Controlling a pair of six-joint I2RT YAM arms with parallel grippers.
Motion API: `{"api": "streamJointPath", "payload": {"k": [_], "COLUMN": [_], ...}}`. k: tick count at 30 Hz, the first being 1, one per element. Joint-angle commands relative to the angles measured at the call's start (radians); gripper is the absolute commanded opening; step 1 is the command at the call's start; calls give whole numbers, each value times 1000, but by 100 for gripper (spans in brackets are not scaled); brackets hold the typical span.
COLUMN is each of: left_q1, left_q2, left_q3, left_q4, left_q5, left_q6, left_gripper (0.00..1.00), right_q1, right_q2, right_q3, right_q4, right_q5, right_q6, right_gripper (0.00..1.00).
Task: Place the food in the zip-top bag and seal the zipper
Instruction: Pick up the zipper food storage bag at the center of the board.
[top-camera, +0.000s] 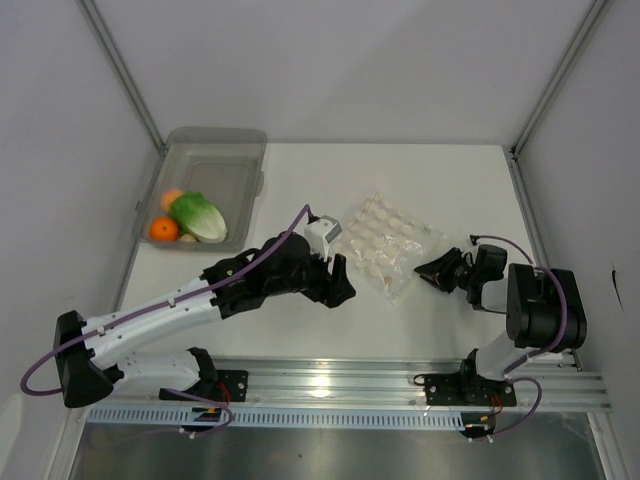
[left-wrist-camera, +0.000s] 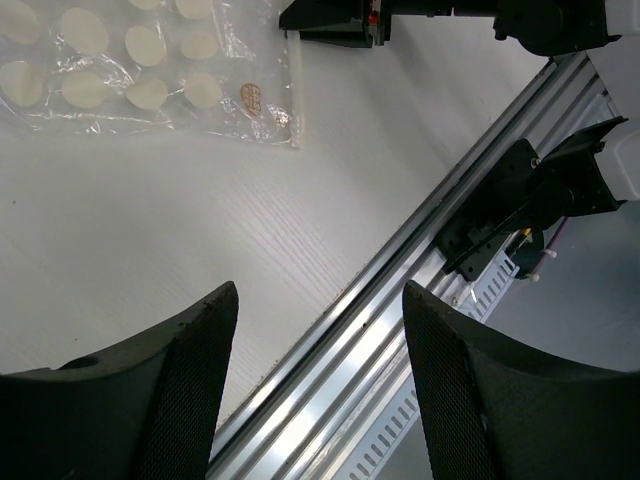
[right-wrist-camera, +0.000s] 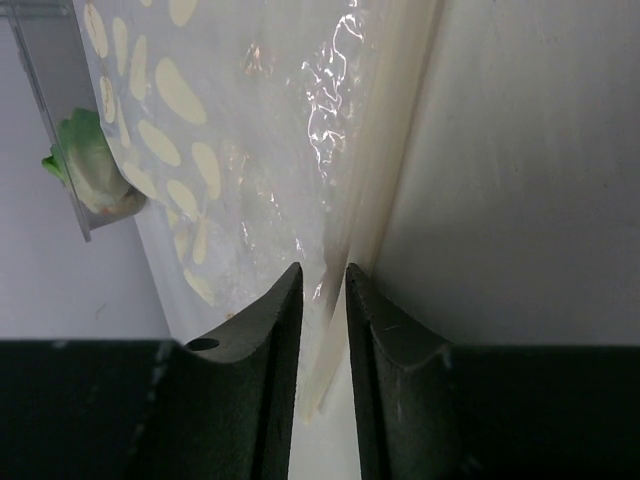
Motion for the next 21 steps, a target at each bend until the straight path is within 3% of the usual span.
{"api": "streamJointPath", "payload": {"k": [1,5,9,12,16,21], "left_q1": [-7,-6,-7,-24,-79,-144], "left_q2": [-29,-26,-15,2,84,207], "left_q3": [-7,-4,2,14,92,189], "left_q4": [35,30,19,12,-25,-79], "left_q5": [12,9,4,-45,-164,-353], "left_q6": [-11,-4,9,31,74,123], "left_gripper": [70,70,70,70,70,69], "right_q1": [-3,2,17,48,152,353], "right_q2": [66,125,85,-19,-220,-432], "right_q3": [27,24,45,76,230,347], "right_q4": [144,257,244,121,-339,-647], "right_q5": [-43,-77,-84,-78,78,251], "right_q6": [41,89,92,80,-32,0], "right_gripper": [24,14,0,0,0,0]}}
